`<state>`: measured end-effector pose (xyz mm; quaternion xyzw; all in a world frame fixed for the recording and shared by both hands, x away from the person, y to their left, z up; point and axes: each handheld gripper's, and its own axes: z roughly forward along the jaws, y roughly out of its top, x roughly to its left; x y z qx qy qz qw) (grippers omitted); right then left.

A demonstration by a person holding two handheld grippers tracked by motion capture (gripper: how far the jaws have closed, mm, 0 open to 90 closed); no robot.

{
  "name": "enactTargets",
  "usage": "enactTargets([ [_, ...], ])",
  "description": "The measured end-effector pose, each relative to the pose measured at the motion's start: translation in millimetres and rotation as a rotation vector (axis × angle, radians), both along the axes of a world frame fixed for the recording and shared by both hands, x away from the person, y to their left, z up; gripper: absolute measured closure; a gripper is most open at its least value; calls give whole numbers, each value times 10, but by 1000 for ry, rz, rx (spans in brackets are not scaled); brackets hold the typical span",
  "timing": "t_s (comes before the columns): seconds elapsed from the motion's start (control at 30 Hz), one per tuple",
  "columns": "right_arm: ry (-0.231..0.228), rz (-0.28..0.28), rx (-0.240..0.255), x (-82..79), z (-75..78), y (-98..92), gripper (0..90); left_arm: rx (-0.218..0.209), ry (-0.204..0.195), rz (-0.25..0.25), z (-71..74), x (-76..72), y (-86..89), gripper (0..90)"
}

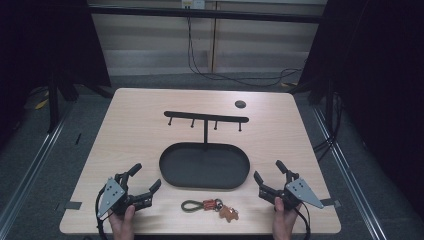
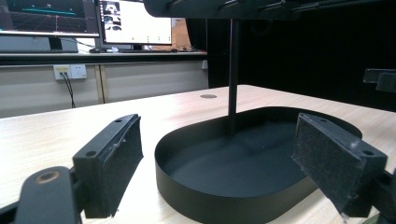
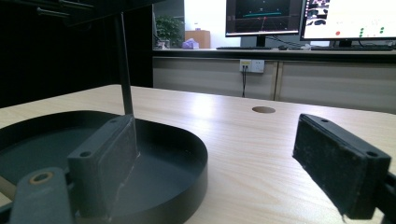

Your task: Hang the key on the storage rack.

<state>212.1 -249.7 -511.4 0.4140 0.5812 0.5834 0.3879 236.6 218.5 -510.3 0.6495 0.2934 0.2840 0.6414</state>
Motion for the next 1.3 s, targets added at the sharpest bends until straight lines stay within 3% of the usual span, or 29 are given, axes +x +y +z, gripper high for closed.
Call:
enactTargets([
  [0.23, 38, -22, -21, 34, 14, 22, 126, 1, 1, 2, 1, 1, 0, 157],
  [0.43, 67, -26, 1, 63, 22, 1, 125, 1, 2, 3, 1, 1, -1, 157],
  [0.47, 97, -23, 4, 82, 30, 6, 126, 1, 2, 3, 2, 1, -1, 157],
  [0.63, 129, 2, -15, 104, 40, 47, 136, 1, 2, 3, 2, 1, -1, 157],
  [0.83, 194, 150, -60, 104, 126, 192, 299, 2, 1, 5, 2, 1, 0, 157],
  [1.1, 235, 252, -68, 78, 222, 317, 391, 1, 1, 2, 2, 2, -1, 157],
  [1.3, 321, 399, -125, 109, 374, 534, 459, 1, 1, 2, 2, 1, -1, 156],
])
